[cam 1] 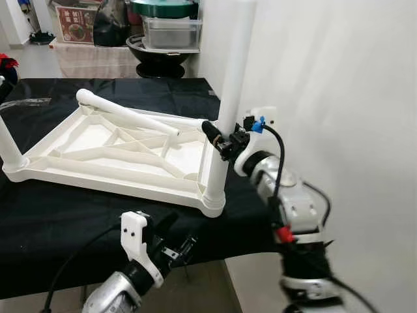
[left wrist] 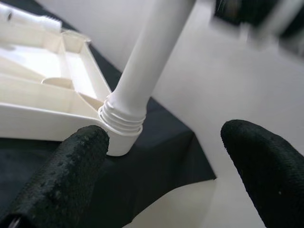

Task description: Building children table

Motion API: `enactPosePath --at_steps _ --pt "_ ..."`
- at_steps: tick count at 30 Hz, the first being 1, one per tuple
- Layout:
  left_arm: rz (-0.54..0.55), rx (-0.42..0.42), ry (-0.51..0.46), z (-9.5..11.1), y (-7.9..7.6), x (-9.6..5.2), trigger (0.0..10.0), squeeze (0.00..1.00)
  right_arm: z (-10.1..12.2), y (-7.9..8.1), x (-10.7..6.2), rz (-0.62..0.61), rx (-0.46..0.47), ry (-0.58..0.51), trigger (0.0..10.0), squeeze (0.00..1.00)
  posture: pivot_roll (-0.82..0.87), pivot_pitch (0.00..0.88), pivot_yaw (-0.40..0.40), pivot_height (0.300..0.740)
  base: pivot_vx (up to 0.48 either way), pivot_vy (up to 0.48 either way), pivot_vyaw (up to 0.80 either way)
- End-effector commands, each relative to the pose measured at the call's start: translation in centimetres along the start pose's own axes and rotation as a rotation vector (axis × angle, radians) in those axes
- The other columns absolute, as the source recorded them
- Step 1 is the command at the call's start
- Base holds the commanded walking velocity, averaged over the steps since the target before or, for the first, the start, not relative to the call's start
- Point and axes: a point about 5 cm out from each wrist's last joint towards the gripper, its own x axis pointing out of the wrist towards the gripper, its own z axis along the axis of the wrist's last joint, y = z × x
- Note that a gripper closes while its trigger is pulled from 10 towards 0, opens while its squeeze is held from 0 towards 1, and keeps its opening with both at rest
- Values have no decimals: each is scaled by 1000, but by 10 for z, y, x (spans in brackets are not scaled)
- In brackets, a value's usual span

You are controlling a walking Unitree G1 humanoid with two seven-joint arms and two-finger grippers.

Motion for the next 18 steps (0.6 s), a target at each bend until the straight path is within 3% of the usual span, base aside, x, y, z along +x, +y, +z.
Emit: enactPosePath --at_steps 1,7,9,11,18 --pt "-5 -3 8 -2 -3 0 10000 0 -1 16 6 162 2 1 10000 1000 46 42 -120 740 0 0 0" --pt "-18 -6 11 -2 -11 -4 10000 0 22 -3 -5 293 -96 -101 10000 1000 81 83 -126 740 0 0 0" --pt "-25 -6 8 -1 -18 -9 10000 0 40 -26 -13 428 -177 -117 10000 1000 101 116 -122 740 0 0 0" --pt "-29 -5 4 1 -24 -15 10000 0 54 -39 -18 513 -188 -132 10000 1000 116 139 -121 740 0 0 0" --pt "-36 -12 6 5 -31 -24 10000 0 75 -54 -26 636 -214 -148 10000 1000 129 180 -106 740 0 0 0"
